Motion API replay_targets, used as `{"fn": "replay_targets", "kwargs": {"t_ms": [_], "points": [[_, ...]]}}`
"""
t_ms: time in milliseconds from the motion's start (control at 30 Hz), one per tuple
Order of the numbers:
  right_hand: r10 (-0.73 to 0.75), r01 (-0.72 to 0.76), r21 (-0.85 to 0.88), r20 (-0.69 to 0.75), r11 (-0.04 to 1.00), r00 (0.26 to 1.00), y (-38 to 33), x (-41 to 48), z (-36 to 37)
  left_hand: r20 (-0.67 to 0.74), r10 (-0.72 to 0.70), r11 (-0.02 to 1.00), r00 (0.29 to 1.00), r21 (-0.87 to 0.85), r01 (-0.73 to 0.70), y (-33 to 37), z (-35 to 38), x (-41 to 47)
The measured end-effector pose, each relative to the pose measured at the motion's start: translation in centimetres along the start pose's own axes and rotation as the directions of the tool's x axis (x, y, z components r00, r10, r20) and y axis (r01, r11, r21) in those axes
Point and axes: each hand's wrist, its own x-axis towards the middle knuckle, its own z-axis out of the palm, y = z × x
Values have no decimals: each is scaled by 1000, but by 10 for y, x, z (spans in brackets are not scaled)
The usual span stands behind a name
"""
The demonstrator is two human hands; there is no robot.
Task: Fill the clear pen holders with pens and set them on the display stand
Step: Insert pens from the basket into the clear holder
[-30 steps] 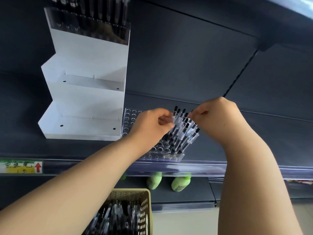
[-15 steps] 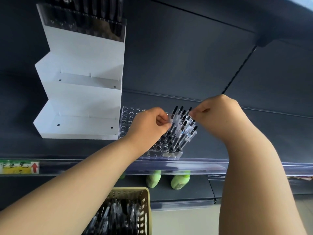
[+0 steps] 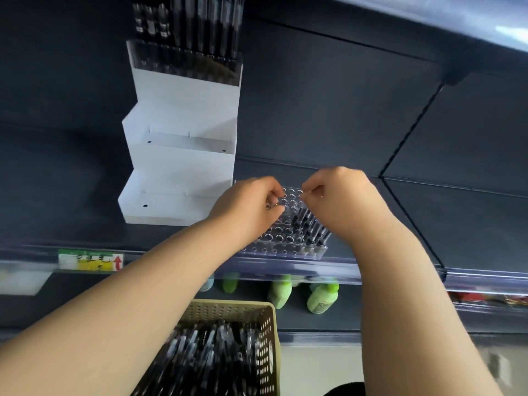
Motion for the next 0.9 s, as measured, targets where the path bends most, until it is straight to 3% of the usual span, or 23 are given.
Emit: {"fn": "replay_targets", "kwargs": {"t_ms": [167,333,533,700,900], "points": [[-168,179,-108,103,978,980,-27,-27,32,46,69,936,997,343,-80,-9,-32,-45],[-233,275,-145,254,950,939,-48,-53,62,196,-41,866,980,496,-63,-37,-53,-105],[-185,309,-179,497,934,848,-74,-95,104,374,-254,808,892,589,-17,-61,-49,-153],[-36,136,-119,607,984,794,-83,-119,158,379,-389,813,839,571,119,-89,-30,-167],[181,-270,39,649,962,739,-74,-146,230,383,-578,793,721,472,385,-123,32,-181]]}}
